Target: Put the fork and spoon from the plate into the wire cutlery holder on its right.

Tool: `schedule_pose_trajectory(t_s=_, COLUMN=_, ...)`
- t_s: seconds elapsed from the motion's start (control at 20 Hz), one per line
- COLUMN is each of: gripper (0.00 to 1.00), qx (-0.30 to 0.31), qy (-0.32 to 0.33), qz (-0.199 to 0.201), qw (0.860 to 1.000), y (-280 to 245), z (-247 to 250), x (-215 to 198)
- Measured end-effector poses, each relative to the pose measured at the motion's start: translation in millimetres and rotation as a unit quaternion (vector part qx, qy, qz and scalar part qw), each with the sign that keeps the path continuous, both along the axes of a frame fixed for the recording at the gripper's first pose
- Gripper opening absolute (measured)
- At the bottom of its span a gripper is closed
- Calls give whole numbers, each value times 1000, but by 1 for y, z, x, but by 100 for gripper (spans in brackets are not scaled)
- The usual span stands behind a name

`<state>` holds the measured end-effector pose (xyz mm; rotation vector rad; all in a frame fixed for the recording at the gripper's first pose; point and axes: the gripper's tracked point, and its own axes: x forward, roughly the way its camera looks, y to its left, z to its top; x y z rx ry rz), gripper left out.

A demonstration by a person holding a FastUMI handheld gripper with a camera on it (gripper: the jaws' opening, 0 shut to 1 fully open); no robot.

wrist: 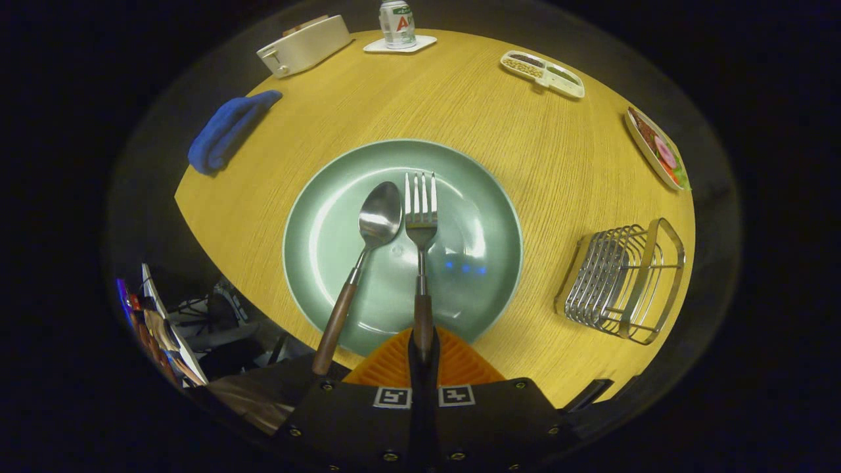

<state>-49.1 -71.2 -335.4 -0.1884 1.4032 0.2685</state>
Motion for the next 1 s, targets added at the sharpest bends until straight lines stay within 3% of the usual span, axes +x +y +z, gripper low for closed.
schedule_pose_trajectory(t_s=0.45, gripper=1, qx=-51, qy=18, qz=99, qw=994, y=-56, z=69, x=-19)
schedule_pose_trajectory(t_s=0.75, gripper=1, qx=-103, qy=21, qz=111, qw=988, y=-121, z=120, x=-16)
schedule_pose_trajectory(t_s=1.0, gripper=1, qx=-119, qy=39, qz=92, qw=988, y=-153, z=137, x=-18)
